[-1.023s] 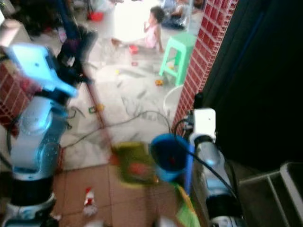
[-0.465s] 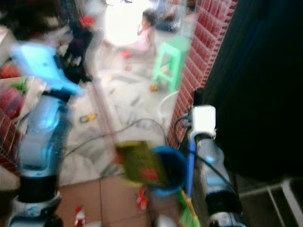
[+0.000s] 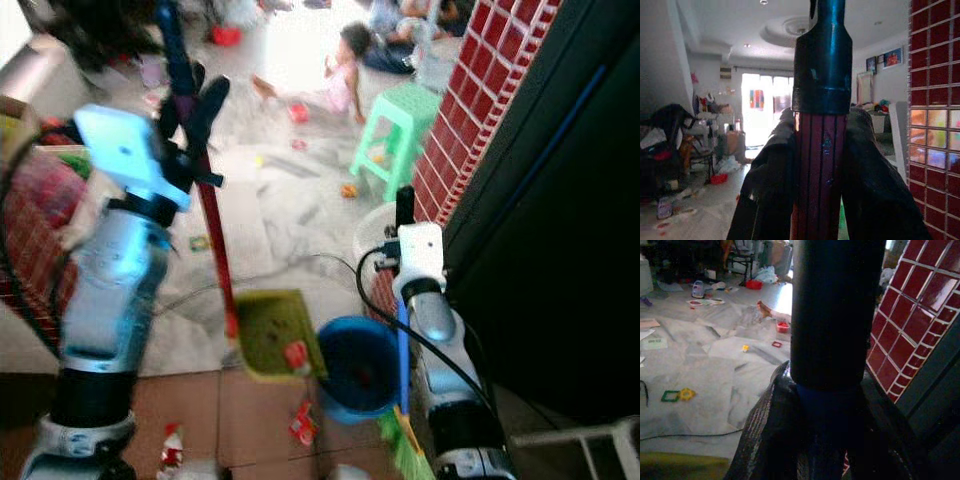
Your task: Sweep floor
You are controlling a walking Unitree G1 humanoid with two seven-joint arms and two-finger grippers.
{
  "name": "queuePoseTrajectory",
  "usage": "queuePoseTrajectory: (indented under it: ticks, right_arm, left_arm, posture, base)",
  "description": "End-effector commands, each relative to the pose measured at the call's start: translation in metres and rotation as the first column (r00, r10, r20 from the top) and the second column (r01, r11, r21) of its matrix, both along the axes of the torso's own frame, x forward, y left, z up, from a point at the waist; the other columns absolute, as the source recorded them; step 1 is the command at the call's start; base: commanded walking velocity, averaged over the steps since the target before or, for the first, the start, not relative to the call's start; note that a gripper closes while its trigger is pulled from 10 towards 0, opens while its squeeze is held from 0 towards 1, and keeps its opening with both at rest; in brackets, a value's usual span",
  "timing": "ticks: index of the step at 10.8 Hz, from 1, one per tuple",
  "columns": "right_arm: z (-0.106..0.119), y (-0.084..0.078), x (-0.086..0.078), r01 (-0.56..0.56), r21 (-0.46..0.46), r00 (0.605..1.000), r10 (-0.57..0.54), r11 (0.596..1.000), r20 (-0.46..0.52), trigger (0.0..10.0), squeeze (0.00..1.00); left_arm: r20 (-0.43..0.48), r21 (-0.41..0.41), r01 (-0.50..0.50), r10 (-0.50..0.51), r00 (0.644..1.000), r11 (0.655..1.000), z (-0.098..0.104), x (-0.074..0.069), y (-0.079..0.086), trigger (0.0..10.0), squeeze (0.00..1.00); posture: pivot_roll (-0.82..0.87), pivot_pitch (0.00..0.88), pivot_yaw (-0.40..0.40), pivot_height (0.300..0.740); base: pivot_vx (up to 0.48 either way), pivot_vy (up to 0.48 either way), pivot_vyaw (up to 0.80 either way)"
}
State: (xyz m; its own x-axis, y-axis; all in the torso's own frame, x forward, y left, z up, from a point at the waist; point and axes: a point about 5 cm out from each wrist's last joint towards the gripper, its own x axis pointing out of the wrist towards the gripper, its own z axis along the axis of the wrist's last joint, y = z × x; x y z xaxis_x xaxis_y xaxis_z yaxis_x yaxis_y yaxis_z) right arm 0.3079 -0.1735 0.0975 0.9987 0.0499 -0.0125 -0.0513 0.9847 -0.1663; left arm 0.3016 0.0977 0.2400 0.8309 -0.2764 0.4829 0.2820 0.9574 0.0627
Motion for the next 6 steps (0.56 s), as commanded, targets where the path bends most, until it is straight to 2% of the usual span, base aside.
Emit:
queuePoseTrajectory:
  ticks: [1, 3, 6]
  right_arm:
    - [0.001, -0.002, 0.000, 0.010, 0.002, 1.000, -0.010, 1.000, 0.006, 10.0, 0.00]
    - [0.000, -0.001, 0.000, 0.014, 0.004, 1.000, -0.014, 1.000, 0.006, 10.0, 0.00]
    - [0.001, 0.002, 0.000, 0.018, 0.009, 1.000, -0.018, 1.000, 0.010, 10.0, 0.00]
  left_arm:
    - [0.058, -0.013, 0.030, -0.029, 0.998, 0.999, 0.011, -0.002, -0.012, 10.0, 0.00]
    - [0.090, -0.006, 0.068, -0.068, 0.994, 0.998, 0.012, 0.000, -0.033, 10.0, 0.00]
    - [0.166, 0.069, 0.163, -0.172, 0.971, 0.984, 0.016, -0.005, -0.068, 10.0, 0.00]
  posture:
    - [0.01, 0.000, -0.045, 0.740]
    - [0.00, 0.000, -0.039, 0.740]
    - [0.00, 0.000, -0.026, 0.740]
  base:
    - [0.000, 0.000, 0.00]
    - [0.000, 0.000, 0.00]
    - [0.000, 0.000, 0.00]
